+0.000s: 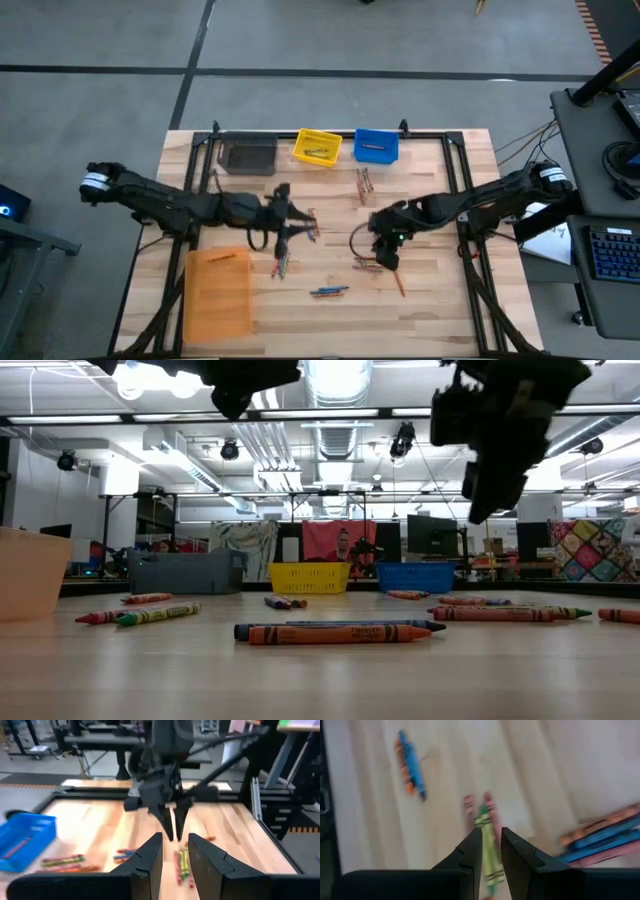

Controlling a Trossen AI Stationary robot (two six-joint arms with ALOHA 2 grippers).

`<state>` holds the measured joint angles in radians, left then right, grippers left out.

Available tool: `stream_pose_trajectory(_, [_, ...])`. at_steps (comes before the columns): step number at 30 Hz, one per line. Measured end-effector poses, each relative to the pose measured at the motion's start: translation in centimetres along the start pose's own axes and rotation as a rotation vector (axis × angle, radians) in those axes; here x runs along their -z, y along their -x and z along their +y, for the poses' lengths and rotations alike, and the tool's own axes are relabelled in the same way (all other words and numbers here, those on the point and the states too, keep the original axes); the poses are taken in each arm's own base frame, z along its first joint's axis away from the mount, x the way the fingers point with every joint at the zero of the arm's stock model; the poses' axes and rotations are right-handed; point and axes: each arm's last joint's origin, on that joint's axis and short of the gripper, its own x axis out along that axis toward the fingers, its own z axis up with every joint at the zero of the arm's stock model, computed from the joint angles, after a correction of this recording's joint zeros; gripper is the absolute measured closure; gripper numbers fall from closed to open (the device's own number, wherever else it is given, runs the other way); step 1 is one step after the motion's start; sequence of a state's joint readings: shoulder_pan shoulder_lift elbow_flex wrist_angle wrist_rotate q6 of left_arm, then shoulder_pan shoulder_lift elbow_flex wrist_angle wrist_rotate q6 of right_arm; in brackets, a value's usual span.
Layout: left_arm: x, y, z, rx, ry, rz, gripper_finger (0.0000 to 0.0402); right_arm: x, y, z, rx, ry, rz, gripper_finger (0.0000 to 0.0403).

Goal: Sort crayons
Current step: Put the blue crayon into the black bin

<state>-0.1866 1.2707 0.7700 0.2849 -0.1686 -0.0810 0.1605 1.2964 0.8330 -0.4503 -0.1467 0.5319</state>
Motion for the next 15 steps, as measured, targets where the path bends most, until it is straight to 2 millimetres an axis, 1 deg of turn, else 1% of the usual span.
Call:
stream_pose_trajectory(4, [1.5,-1.7,-2.1,0.028,0.023,0.001,0.0326,1.1,-0.2,1.7,-0.024,0.002,0.025,0.0344])
stream_pose_trajectory(8, [3.3,-3.3,-3.7,0.029,0.058,0.012,0.0326,2.1,-0.4,3.1,-0.03,0.015,0.035,0.0344])
stream_pose_trajectory(12, [5.2,-4.9,-4.7,0.002,0.137,0.045,0.0326,2.7,-0.4,4.0,-0.044,0.028,0.039,0.0344])
stream_pose_trajectory(15, [6.1,-6.3,-5.7,-0.008,0.138,0.085,0.0326,2.9,-0.5,4.2,-0.049,0.019,0.042,0.0344])
